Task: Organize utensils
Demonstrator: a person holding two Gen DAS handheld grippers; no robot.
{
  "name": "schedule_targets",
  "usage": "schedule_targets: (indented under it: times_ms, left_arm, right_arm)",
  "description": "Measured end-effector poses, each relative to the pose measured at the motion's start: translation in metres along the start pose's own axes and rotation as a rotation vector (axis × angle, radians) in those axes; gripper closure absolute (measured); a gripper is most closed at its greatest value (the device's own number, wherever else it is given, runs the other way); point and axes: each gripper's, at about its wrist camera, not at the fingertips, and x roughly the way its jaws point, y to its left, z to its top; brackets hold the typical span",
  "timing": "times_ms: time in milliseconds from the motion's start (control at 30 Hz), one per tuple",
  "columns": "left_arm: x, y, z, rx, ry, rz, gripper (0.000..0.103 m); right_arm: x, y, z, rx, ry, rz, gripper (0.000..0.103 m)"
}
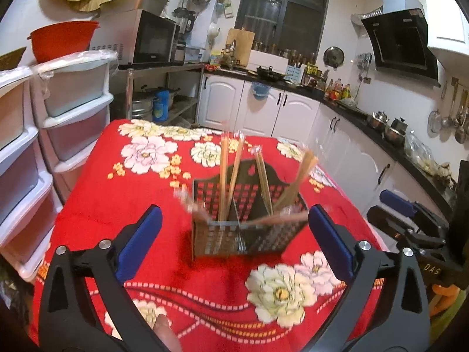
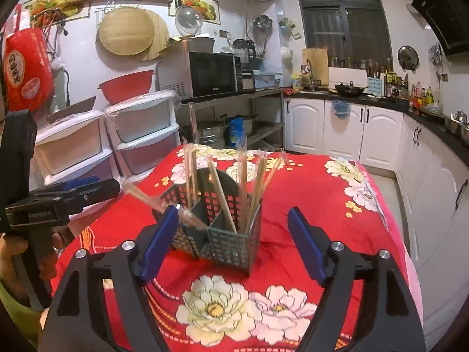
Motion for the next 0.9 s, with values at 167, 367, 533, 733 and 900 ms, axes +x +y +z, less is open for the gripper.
schedule_targets:
  times_ms: [167,367,533,733,900]
  left_arm:
    - [-0.008,0.003,-0.024,-0.016,0.024,-0.002,0.012]
    - [-0.009,0.005,-0.052,-0.025,0.036,-0.008,0.012]
    - [-0.01,0.009,-0.07,-0.037,0.027,0.003,0.012]
    - [-0.006,0.012,-0.087,-0.053,0.006,0.024,0.012]
    - [-0.003,0.013,-0.095,-0.052,-0.018,0.056,0.012]
  right_arm:
    - [-0.013,0.007,-0.021,-0.036,-0.011,-0.026,0.02]
    - [-0.016,0.012,-0.043,-0.012,-0.007,-0.014,0.013]
    - [-0.007,0.014,-0.062,-0.006,0.028,-0.011,0.011]
    - [-0.001,0.014,-0.083,0.0,0.036,-0.034,0.011]
    - [0.004,0.011,-0.098,-0.006,0.021,-0.07,0.011]
